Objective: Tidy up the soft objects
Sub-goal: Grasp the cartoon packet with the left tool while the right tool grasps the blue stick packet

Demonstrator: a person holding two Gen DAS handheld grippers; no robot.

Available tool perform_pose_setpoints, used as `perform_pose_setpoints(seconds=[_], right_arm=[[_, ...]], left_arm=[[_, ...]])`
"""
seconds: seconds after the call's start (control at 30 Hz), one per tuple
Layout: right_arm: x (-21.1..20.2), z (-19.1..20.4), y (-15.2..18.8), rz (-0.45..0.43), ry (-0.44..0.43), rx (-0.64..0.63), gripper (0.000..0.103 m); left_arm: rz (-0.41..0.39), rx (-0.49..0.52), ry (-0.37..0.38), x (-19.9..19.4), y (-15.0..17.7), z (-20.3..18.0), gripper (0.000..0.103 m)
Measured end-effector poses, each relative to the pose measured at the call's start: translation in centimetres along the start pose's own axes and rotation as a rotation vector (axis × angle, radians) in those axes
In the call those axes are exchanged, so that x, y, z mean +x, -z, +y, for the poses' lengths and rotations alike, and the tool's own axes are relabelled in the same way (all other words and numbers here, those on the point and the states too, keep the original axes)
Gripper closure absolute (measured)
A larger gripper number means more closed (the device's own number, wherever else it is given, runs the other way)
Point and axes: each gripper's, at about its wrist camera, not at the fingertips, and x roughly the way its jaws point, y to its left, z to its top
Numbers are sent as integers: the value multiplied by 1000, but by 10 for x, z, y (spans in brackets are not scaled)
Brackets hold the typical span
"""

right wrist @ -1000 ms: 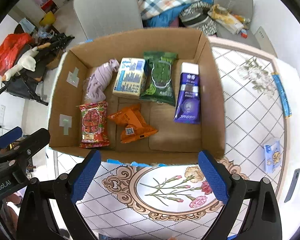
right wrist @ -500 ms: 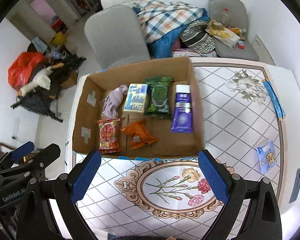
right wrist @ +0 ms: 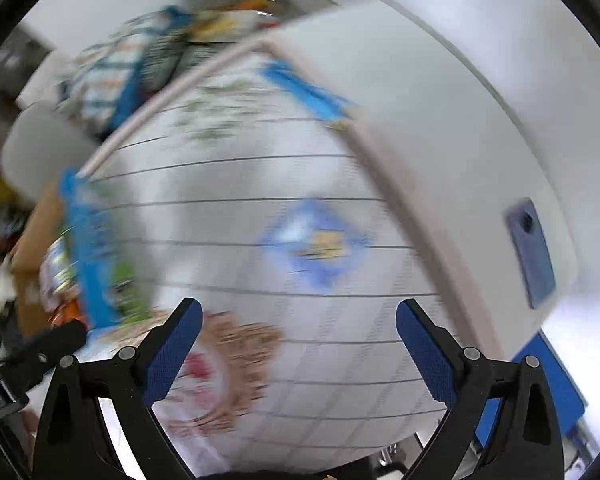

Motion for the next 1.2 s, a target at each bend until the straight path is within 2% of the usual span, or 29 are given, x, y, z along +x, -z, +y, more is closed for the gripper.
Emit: perform_pose_setpoints(seconds=[0.1, 0.2, 0.37, 0.5, 0.53, 0.57, 0.7, 0.9, 1.0, 1.1, 1.2], right_arm=[[25, -48, -16, 45, 2, 49, 4], [49, -85, -38, 68, 29, 53, 4], [71, -120, -73, 85, 91, 30, 4], [79, -132, -104, 92, 115, -15, 4], [81, -129, -112, 95, 115, -28, 4], [81, -127, -118, 96, 110, -44, 4], [82, -106, -147, 103, 80, -120, 4], [97, -51, -201, 104, 27, -255, 4], [119, -16, -232, 132, 11, -313, 4], [142, 13, -256, 166, 5, -344, 8], [161, 35, -273, 197, 7, -375, 13]], left_arm=[[92, -50, 49, 58, -17, -32, 6], [122, -87, 47, 97, -33, -55, 7], [172, -159, 44, 146, -52, -83, 7], [227, -156, -52, 179, -53, -99, 8], [234, -146, -77, 183, -53, -101, 12], [228, -135, -109, 186, -53, -102, 29], [176, -72, -141, 175, -61, -106, 46], [59, -78, -229, 141, -102, -71, 47], [44, -103, -252, 134, -123, -49, 47], [60, -131, -227, 132, -137, -32, 44], [63, -202, -162, 130, -145, -16, 41]])
